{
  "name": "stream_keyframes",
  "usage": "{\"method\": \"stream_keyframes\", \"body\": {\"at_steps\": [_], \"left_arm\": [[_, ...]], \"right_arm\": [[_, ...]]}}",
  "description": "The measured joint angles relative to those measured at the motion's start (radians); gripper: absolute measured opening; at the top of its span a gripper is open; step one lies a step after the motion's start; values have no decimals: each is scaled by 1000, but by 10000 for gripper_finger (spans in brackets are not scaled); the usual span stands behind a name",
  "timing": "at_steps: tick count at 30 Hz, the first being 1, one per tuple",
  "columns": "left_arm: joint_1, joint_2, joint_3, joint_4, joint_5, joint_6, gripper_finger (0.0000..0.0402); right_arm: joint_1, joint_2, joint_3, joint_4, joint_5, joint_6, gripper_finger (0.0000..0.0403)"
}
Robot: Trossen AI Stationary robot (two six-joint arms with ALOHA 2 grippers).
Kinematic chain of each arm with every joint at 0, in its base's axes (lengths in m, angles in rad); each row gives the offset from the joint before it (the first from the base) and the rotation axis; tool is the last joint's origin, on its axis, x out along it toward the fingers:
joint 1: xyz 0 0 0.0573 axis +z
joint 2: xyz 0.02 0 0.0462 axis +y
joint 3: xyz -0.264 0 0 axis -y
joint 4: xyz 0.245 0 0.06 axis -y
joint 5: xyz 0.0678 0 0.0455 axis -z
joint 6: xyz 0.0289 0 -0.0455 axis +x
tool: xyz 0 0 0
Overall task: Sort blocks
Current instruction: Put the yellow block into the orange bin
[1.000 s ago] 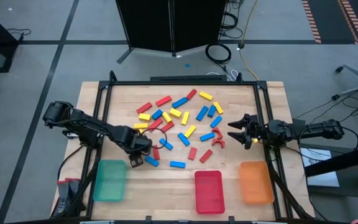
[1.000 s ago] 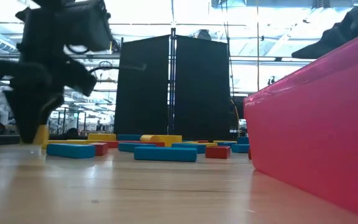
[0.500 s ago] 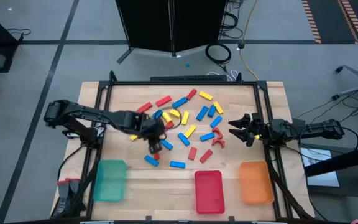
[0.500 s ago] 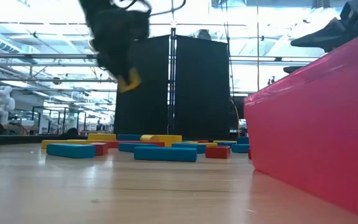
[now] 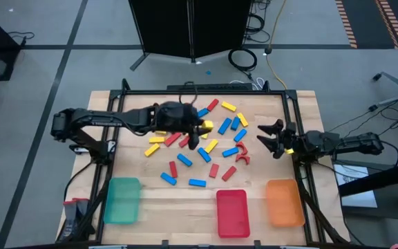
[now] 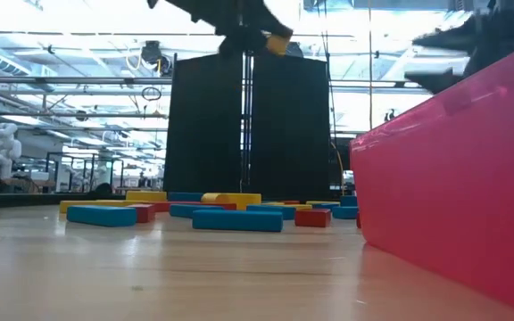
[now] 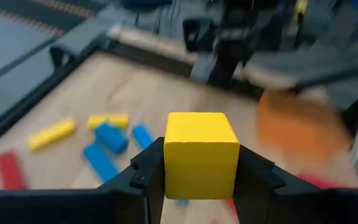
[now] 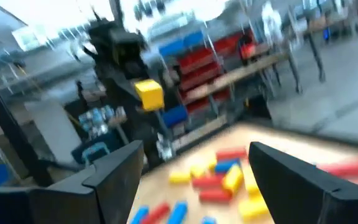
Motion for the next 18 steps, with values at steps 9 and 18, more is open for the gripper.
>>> {"method": "stream_keyframes", "body": {"at_steps": [9, 18], "left_arm": [[0, 23, 1, 183, 29, -40, 139], [-26, 35, 0, 248, 33, -50, 139]], "right_arm": [[0, 275, 261, -5, 14, -250, 288], [-2, 682, 601, -65, 18, -316, 288]]}}
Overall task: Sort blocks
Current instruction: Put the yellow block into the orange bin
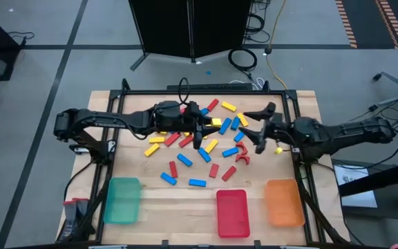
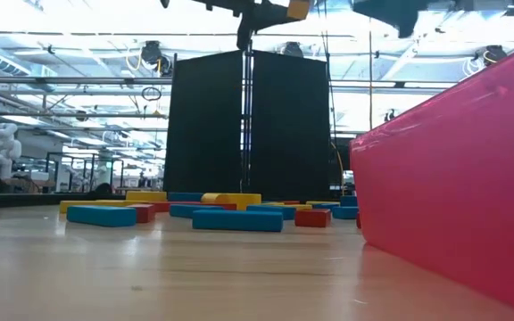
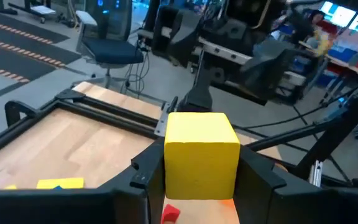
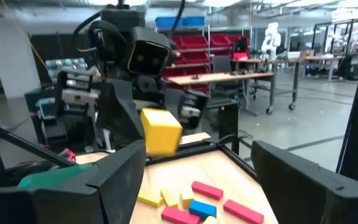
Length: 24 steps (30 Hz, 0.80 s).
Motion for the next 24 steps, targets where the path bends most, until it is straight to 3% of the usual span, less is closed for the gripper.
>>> {"method": "stream_keyframes", "body": {"at_steps": [6, 11, 15, 21, 24], "left_arm": [[-4, -1, 0, 21, 22, 1, 139], [-4, -1, 0, 22, 61, 17, 139], [10, -2, 0, 35, 153, -78, 143], [40, -5, 0, 104, 197, -242, 150], [60, -5, 0, 93, 216, -270, 143]], "right_arm": [[-19, 144, 109, -14, -4, -1, 288], [-38, 180, 134, -18, -109, 8, 288], [-35, 174, 139, -93, -137, -64, 288], [7, 152, 139, -134, -124, -459, 288], [36, 153, 139, -113, -63, -658, 288]]}}
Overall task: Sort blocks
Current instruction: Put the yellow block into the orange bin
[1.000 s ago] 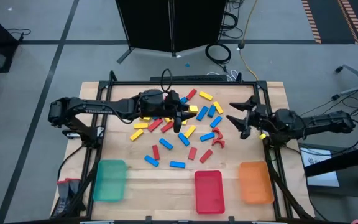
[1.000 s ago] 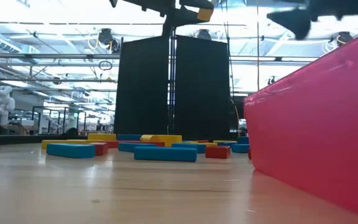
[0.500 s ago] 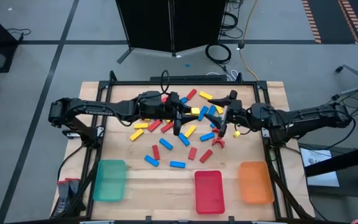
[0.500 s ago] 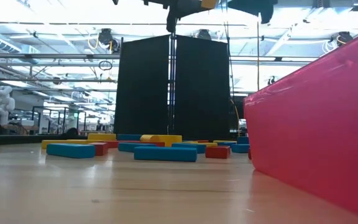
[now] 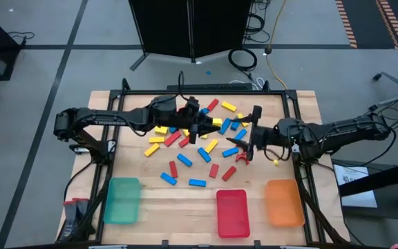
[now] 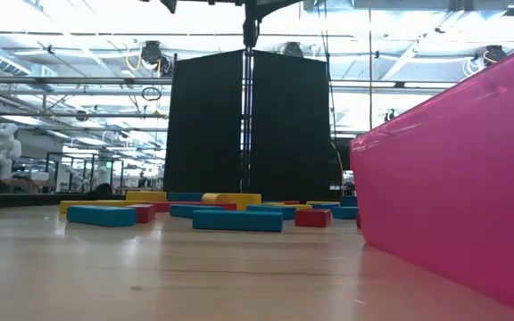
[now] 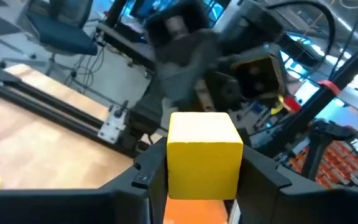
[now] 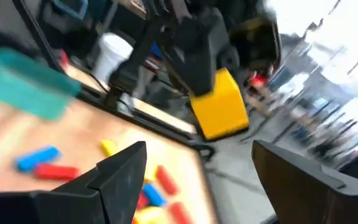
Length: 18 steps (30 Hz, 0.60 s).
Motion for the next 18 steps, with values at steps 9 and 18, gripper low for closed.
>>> {"method": "stream_keyframes", "body": {"at_steps": [9, 18], "left_arm": [[16, 3, 0, 4, 15, 0, 143], [16, 4, 0, 7, 15, -1, 143]], "right_arm": [[-28, 34, 0, 115, 40, -42, 288], [-43, 136, 0, 180, 32, -57, 288]]}}
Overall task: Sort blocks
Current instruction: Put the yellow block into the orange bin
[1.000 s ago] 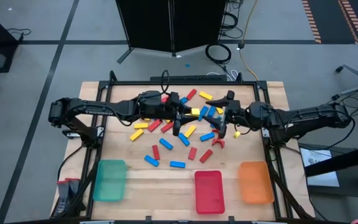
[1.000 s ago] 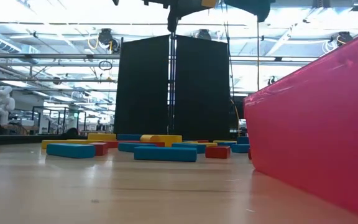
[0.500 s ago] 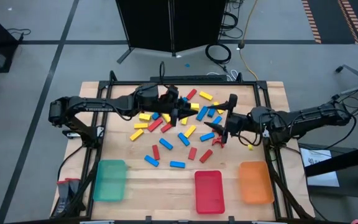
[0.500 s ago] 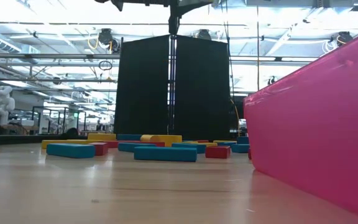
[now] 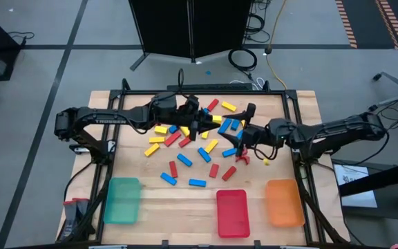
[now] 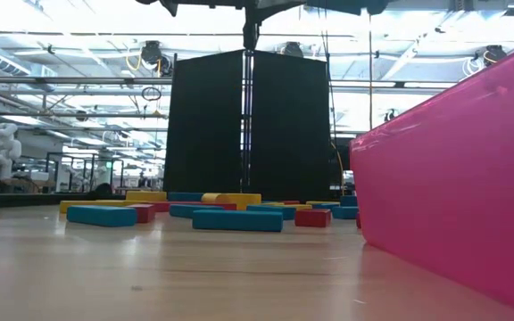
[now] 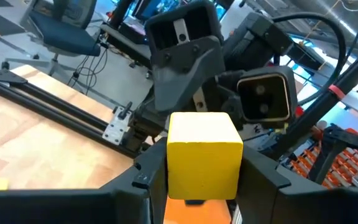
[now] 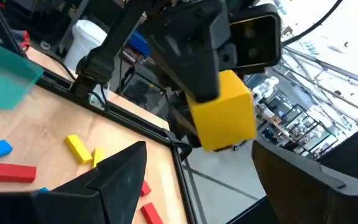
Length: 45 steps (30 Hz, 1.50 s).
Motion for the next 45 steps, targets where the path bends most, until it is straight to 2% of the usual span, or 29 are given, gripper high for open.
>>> {"method": "stream_keyframes", "body": {"at_steps": [7, 11, 18, 23, 36, 45], "left_arm": [[-1, -1, 0, 1, 13, -2, 143], [-3, 1, 0, -16, 18, -24, 143], [-2, 1, 0, 0, 18, -26, 144], [-2, 1, 0, -2, 23, -26, 144], [-2, 1, 0, -7, 35, -30, 144], [-2, 1, 0, -6, 47, -50, 144]], "right_arm": [[-1, 28, 0, 80, 16, -23, 288], [-2, 13, 0, 94, 84, -72, 288], [-2, -7, 0, 89, 76, -109, 288], [-4, 5, 0, 92, 2, -80, 288], [-4, 47, 0, 202, 1, -100, 288], [-4, 58, 0, 183, 0, -103, 258]]}}
